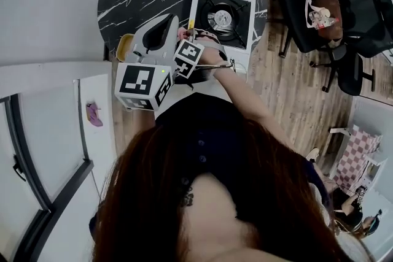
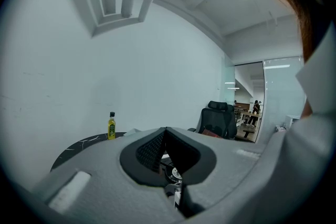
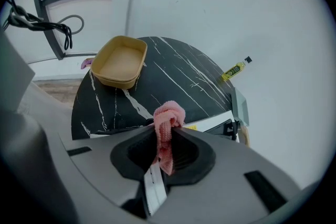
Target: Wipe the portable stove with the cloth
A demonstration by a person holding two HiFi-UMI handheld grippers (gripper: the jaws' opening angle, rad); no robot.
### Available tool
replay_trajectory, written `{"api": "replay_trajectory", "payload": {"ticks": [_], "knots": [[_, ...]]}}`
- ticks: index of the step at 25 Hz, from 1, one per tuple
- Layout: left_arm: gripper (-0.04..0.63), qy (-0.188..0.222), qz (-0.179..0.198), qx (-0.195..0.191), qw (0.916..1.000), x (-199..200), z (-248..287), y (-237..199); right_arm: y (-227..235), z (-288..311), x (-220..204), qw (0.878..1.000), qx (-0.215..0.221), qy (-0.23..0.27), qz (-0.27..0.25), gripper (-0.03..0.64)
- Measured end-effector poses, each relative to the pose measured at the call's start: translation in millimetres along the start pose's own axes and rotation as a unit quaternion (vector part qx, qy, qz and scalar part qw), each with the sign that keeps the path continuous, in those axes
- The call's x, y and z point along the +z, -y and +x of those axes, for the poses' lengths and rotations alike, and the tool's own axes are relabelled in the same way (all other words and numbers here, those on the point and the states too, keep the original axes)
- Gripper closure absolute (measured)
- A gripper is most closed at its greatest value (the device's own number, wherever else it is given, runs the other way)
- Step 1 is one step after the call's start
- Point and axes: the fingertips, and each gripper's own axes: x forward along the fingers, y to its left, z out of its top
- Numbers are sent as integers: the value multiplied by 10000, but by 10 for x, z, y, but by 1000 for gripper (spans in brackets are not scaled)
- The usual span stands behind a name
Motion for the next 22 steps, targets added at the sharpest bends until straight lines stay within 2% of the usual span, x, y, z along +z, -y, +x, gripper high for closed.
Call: {"api": "replay_trajectory", "payload": {"ticks": [15, 22], "knots": [[584, -32, -18, 194, 9998, 28, 155, -73, 252, 123, 36, 9997, 182, 88, 164, 557], [583, -56, -8, 247, 9997, 51, 252, -120, 422, 167, 40, 9993, 59, 177, 319, 557]]}}
